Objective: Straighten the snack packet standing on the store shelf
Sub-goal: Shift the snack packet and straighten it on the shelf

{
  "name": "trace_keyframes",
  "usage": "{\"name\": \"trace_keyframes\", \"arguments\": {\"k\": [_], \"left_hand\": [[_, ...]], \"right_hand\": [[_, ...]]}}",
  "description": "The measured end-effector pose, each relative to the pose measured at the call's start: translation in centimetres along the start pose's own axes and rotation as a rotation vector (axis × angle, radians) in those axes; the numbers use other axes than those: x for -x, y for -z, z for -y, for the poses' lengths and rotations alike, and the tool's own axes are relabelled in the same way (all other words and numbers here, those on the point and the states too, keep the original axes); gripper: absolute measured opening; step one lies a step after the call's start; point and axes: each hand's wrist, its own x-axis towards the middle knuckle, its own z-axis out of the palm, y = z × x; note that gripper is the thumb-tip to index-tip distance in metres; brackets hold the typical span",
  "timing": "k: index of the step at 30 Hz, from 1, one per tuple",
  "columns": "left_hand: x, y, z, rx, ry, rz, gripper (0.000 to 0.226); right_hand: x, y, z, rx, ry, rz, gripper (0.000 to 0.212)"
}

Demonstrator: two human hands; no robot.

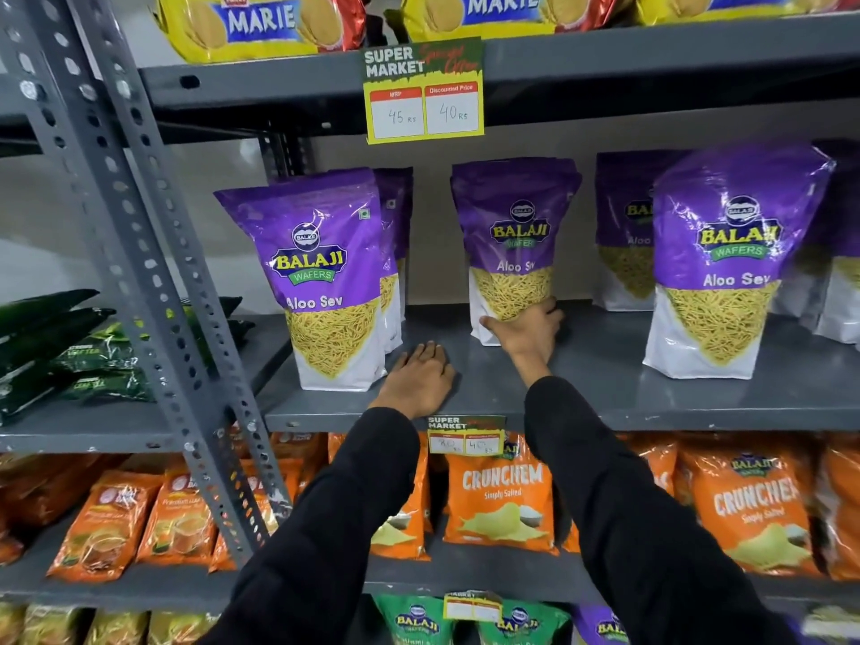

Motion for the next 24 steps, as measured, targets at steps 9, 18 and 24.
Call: {"name": "trace_keyframes", "arguments": {"k": [9, 18, 24], "left_hand": [[0.1, 0.3, -0.2, -0.036, 0.0, 0.028, 0.059], [0.6, 0.8, -0.7, -0.12, -0.016, 0.067, 0.056], [0.4, 0.6, -0.7, -0.061, 0.005, 0.038, 0.057]], "right_hand": [[5.7, 3.3, -1.3, -0.028, 0.051, -0.028, 0.121], [9.7, 5.4, -2.5, -0.01, 0.085, -0.084, 0.123], [11.2, 6.2, -3.1, -0.003, 0.09, -0.1, 0.125]]}}
